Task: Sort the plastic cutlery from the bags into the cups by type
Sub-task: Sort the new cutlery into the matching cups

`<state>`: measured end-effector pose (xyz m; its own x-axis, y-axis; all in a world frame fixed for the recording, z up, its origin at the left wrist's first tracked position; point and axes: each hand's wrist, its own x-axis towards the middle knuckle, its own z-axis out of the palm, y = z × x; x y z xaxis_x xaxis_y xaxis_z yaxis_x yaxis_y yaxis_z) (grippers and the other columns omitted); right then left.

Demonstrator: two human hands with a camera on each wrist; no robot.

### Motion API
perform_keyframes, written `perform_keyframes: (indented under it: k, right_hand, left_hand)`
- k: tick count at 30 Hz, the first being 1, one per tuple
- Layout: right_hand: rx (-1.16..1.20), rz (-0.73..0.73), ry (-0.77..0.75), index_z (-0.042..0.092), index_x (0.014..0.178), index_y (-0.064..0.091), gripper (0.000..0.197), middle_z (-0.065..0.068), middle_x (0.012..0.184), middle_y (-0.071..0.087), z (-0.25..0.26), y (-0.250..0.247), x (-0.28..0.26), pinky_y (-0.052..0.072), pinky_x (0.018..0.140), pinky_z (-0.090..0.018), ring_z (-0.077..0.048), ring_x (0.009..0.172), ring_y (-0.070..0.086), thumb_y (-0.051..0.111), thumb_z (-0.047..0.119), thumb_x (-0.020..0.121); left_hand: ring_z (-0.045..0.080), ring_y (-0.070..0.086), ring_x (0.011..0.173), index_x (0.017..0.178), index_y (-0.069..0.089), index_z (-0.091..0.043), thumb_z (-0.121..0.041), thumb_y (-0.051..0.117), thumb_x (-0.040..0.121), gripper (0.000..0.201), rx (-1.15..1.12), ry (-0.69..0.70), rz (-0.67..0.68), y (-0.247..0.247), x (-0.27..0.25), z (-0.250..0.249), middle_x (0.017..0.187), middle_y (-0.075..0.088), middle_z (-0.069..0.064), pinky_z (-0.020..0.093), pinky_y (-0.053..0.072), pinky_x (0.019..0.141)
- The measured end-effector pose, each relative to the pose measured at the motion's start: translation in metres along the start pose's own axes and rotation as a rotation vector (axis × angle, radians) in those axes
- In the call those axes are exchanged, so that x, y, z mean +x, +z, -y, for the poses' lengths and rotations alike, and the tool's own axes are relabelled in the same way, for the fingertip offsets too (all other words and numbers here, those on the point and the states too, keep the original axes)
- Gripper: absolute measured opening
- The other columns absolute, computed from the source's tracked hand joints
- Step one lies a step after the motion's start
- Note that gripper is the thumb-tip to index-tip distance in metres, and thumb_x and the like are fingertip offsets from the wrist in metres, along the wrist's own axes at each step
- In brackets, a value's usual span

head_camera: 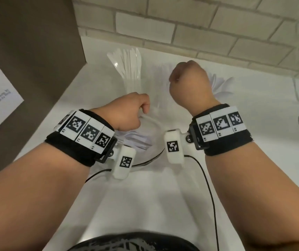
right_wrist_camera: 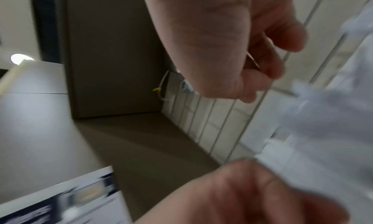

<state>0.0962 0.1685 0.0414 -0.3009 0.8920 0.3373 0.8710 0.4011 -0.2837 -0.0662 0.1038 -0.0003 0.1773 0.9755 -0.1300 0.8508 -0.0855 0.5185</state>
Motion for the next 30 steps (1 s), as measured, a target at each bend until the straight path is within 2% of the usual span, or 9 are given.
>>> perform_keyframes:
  k: [2, 5, 7, 9, 11, 16, 23, 27, 30]
  right_hand:
    - [0.003, 0.162, -0.121, 0.005, 0.093, 0.067, 0.020, -0.010, 0.100, 0.066, 0.029, -0.002, -0.017, 0.038, 0.067, -0.024, -0.025, 0.087, 0.060, 0.049, 0.012, 0.089]
    - [0.013, 0.486, -0.284, 0.006, 0.089, 0.070, 0.022, -0.005, 0.097, 0.069, 0.057, 0.008, -0.045, 0.049, 0.077, -0.028, -0.019, 0.085, 0.062, 0.054, 0.021, 0.089]
    - [-0.087, 0.622, -0.360, 0.010, 0.100, 0.072, 0.023, -0.005, 0.101, 0.069, 0.062, 0.025, -0.056, 0.051, 0.084, -0.032, -0.022, 0.092, 0.064, 0.056, 0.020, 0.088]
    - [-0.156, 0.726, -0.343, 0.009, 0.107, 0.068, 0.031, -0.004, 0.100, 0.065, 0.060, 0.040, -0.063, 0.049, 0.076, -0.030, -0.022, 0.088, 0.061, 0.065, 0.026, 0.082]
    - [-0.199, 0.817, -0.305, 0.010, 0.113, 0.061, 0.044, -0.002, 0.097, 0.060, 0.056, 0.047, -0.067, 0.042, 0.068, -0.028, -0.020, 0.082, 0.053, 0.073, 0.033, 0.077]
    - [-0.176, 0.795, -0.273, 0.016, 0.130, 0.044, 0.065, -0.002, 0.110, 0.057, 0.052, 0.056, -0.073, 0.043, 0.072, -0.029, -0.021, 0.089, 0.053, 0.075, 0.034, 0.076]
    - [-0.190, 0.769, -0.233, 0.002, 0.128, 0.048, 0.067, -0.011, 0.128, 0.051, 0.052, 0.055, -0.070, 0.039, 0.090, -0.025, -0.024, 0.120, 0.046, 0.069, 0.045, 0.081]
    - [-0.268, 0.783, -0.205, 0.006, 0.113, 0.055, 0.062, -0.010, 0.118, 0.057, 0.051, 0.058, -0.065, 0.041, 0.090, -0.031, -0.025, 0.113, 0.049, 0.064, 0.058, 0.080]
    - [-0.207, 0.830, -0.174, 0.005, 0.111, 0.057, 0.055, -0.009, 0.114, 0.062, 0.049, 0.056, -0.059, 0.049, 0.084, -0.031, -0.023, 0.100, 0.058, 0.069, 0.049, 0.079]
  left_hand:
    - [0.019, 0.057, 0.098, 0.076, 0.057, -0.029, 0.006, 0.055, 0.072, 0.035, 0.029, 0.032, 0.013, -0.007, -0.007, 0.006, 0.109, 0.054, -0.003, 0.035, 0.049, 0.088]
    - [0.012, 0.057, 0.101, 0.076, 0.068, -0.036, -0.001, 0.055, 0.077, 0.037, 0.098, -0.025, 0.062, -0.014, -0.021, 0.022, 0.112, 0.053, -0.011, 0.028, 0.045, 0.086]
    - [0.019, 0.057, 0.110, 0.101, 0.070, -0.036, -0.015, 0.064, 0.080, 0.031, 0.192, -0.111, 0.113, -0.015, -0.031, 0.028, 0.127, 0.050, -0.004, 0.031, 0.047, 0.091]
    - [0.024, 0.052, 0.120, 0.135, 0.050, -0.034, -0.030, 0.076, 0.074, 0.067, 0.305, -0.240, 0.197, -0.011, -0.038, 0.038, 0.147, 0.030, 0.003, 0.033, 0.044, 0.100]
    - [0.029, 0.054, 0.119, 0.146, 0.028, -0.037, -0.036, 0.083, 0.064, 0.099, 0.345, -0.324, 0.275, -0.009, -0.044, 0.046, 0.153, 0.015, 0.005, 0.035, 0.046, 0.099]
    - [0.023, 0.054, 0.115, 0.138, 0.013, -0.050, -0.048, 0.079, 0.041, 0.118, 0.235, -0.288, 0.356, 0.001, -0.050, 0.057, 0.132, 0.037, -0.006, 0.038, 0.052, 0.093]
    - [0.021, 0.058, 0.108, 0.144, 0.003, -0.047, -0.035, 0.079, 0.046, 0.124, 0.192, -0.236, 0.329, 0.007, -0.052, 0.055, 0.131, 0.040, -0.003, 0.038, 0.055, 0.087]
    - [0.020, 0.059, 0.100, 0.143, 0.008, -0.041, -0.025, 0.083, 0.055, 0.117, 0.075, -0.210, 0.248, 0.006, -0.053, 0.051, 0.128, 0.043, -0.003, 0.038, 0.054, 0.086]
    - [0.019, 0.058, 0.100, 0.144, 0.013, -0.035, -0.025, 0.082, 0.060, 0.110, 0.028, -0.203, 0.222, 0.004, -0.054, 0.052, 0.128, 0.045, -0.002, 0.038, 0.053, 0.088]
